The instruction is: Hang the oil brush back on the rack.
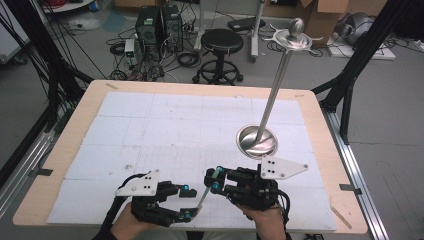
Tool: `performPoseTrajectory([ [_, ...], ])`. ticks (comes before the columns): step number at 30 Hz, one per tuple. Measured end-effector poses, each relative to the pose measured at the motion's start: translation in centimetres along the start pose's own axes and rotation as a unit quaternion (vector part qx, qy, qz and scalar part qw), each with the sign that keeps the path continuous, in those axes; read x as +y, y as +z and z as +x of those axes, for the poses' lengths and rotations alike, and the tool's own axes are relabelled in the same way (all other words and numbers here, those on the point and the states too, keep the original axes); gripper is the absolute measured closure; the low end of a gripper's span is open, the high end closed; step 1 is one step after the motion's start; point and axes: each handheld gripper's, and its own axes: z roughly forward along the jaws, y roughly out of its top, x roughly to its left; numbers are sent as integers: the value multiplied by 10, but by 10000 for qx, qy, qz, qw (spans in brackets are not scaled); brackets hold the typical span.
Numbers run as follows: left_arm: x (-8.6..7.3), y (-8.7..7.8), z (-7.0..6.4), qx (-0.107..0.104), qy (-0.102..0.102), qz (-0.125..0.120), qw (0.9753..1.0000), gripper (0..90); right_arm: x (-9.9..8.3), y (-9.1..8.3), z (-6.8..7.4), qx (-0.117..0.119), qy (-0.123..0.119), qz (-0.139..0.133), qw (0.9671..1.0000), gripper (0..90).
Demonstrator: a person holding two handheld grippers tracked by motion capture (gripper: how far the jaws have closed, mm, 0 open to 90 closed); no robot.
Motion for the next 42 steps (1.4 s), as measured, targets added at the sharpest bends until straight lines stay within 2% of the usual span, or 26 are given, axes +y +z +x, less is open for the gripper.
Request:
performPoseTrajectory([
  [3, -1, 3, -1, -206, -22, 47, 9998, 495, 1, -1, 0, 322, -157, 20, 9994, 760],
  [7, -2, 6, -3, -409, -24, 85, 9991, 496, 1, -1, 0, 733, -324, 62, 9968, 760],
  [13, -2, 8, -5, -632, 19, 87, 9980, 517, -2, 4, 0, 1152, -475, 139, 9921, 760],
  [18, -2, 9, -6, -831, 58, 29, 9965, 572, -4, 7, 2, 1430, -547, 175, 9881, 759],
  [21, -2, 9, -8, -924, 107, 22, 9957, 631, -4, 8, 2, 1502, -549, 173, 9870, 760],
  [31, -3, 10, -9, -1005, 203, 44, 9947, 756, -5, 10, 2, 1624, -553, 140, 9851, 760],
  [36, -3, 10, -10, -962, 270, 31, 9950, 806, -6, 10, 2, 1593, -523, 133, 9858, 760],
  [42, -2, 9, -12, -870, 393, 17, 9954, 815, -6, 9, 2, 1582, -497, 104, 9861, 758],
])
